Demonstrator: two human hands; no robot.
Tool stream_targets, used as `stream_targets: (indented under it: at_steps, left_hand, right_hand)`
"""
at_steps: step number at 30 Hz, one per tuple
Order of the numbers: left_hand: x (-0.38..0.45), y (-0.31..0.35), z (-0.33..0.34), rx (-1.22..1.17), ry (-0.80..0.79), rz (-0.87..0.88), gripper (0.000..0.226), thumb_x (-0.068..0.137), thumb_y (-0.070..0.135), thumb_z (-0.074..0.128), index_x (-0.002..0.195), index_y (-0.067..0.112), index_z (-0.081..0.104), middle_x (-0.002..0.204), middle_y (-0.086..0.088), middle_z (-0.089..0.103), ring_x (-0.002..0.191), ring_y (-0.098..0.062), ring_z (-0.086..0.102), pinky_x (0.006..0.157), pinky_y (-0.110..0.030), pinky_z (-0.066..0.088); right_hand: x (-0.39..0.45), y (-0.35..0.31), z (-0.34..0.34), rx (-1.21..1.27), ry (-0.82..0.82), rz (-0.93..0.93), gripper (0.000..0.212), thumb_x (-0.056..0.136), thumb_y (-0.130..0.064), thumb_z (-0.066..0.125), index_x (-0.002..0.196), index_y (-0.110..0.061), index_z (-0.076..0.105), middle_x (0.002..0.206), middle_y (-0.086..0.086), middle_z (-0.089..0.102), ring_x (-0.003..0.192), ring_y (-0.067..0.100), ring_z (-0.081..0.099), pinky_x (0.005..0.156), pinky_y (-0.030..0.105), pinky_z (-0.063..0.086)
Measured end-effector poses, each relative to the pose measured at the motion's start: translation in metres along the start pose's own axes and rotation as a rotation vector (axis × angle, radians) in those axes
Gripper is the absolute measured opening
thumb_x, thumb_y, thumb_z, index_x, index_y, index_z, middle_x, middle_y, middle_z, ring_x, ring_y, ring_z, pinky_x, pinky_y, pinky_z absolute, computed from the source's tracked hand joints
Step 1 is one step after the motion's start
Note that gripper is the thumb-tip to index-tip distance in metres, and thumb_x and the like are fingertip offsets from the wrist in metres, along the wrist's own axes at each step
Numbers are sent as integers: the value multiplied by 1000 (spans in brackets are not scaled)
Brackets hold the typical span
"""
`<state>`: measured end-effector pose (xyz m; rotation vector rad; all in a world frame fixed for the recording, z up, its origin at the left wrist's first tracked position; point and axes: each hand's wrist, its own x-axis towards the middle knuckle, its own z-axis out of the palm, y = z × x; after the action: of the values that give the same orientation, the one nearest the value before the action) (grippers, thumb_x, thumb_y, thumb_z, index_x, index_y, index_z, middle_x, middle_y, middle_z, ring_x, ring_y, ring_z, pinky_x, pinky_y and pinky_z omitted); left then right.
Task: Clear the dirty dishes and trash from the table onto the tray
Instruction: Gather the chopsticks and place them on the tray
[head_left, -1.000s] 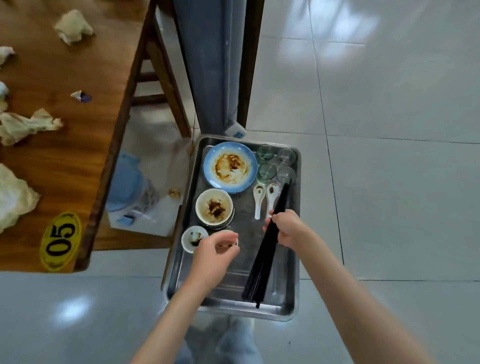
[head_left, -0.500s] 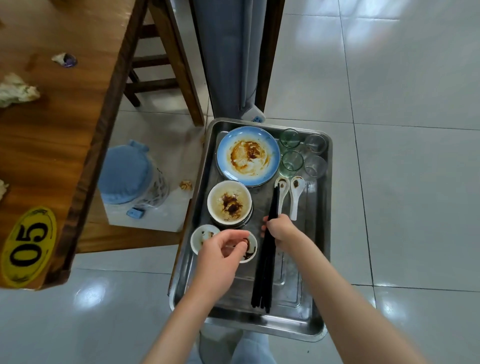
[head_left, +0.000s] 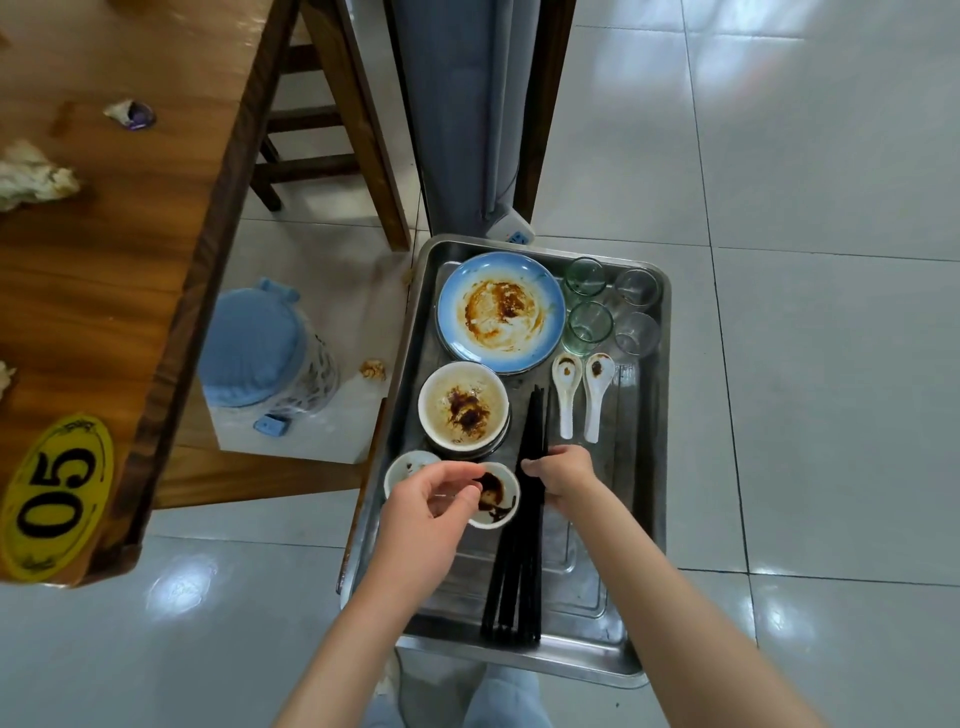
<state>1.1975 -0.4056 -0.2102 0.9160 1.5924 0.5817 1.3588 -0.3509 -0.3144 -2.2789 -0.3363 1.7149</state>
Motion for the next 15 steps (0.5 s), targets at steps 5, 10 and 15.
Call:
stream_targets:
  at_steps: [5, 10, 15]
  left_hand:
    - [-1, -1, -1, -1, 3, -6, 19, 87, 13, 63, 94, 30, 69, 91, 11, 70, 90, -3, 64, 84, -30, 54]
    - [-2, -1, -1, -4, 5, -1, 18, 87, 13, 63, 94, 29, 68, 91, 10, 70, 91, -5, 64, 84, -30, 54]
    - [-3, -3, -2, 15, 7, -9, 20, 87, 15, 63, 92, 33, 67, 89, 12, 70, 90, -5, 65, 82, -27, 54]
  right_hand:
    - [0, 3, -3, 6, 78, 6, 45, 76, -4, 74, 117, -4, 54, 115, 17, 59, 105, 32, 58, 81, 46, 54]
    - [-2, 6, -4, -139, 145, -86, 34, 77, -8, 73, 109, -8, 60, 108, 13, 61, 100, 28, 59, 82, 41, 55]
    - [-7, 11, -2, -430, 213, -247, 23, 82, -9, 66, 102, -6, 55, 100, 10, 59, 84, 22, 56, 65, 30, 49]
